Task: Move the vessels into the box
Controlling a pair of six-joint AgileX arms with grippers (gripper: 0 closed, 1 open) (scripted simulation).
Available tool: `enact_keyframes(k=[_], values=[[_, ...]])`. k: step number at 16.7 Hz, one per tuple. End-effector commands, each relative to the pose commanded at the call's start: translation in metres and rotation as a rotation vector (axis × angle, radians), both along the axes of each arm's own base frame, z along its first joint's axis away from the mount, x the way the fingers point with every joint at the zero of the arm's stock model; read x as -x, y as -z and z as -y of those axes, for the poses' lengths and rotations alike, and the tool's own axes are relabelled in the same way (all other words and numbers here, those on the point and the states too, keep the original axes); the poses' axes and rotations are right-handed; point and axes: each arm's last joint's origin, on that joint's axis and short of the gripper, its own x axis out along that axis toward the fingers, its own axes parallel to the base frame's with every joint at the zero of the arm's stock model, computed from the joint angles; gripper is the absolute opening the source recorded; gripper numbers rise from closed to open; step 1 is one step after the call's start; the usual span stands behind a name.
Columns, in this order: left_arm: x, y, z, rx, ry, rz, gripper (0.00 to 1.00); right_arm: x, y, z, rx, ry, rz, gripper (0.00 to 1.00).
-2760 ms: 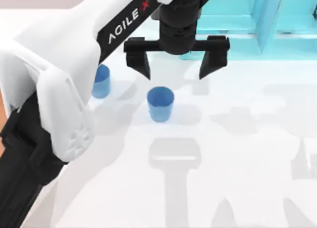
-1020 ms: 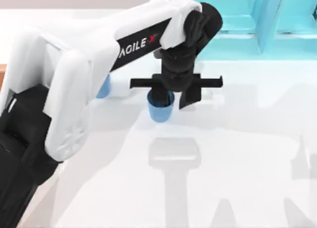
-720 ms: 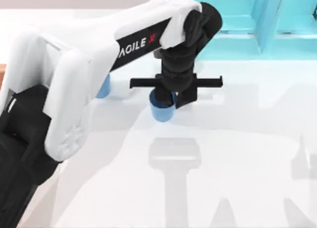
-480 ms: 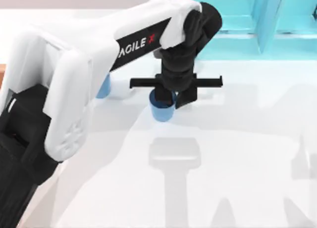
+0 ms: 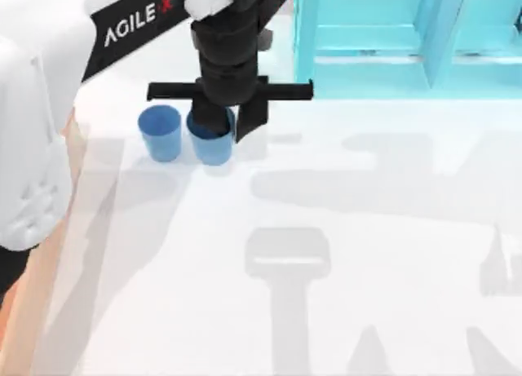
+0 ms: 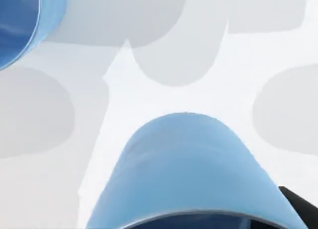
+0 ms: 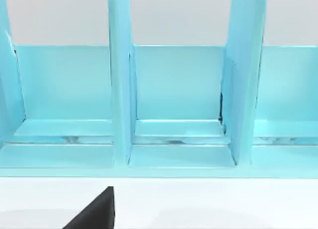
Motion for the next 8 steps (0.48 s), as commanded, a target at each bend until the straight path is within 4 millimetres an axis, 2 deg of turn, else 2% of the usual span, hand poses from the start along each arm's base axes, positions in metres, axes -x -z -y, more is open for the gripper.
enact_keyframes(k=[3,8], values=[[0.003,-0.028,-0.030,0.001,0.001,0.002,0.00,0.000,0.000,0.000,0.000,0.000,0.000,1.00],[0.003,-0.031,-0.031,0.000,0.006,0.006,0.00,0.000,0.000,0.000,0.000,0.000,0.000,1.00]])
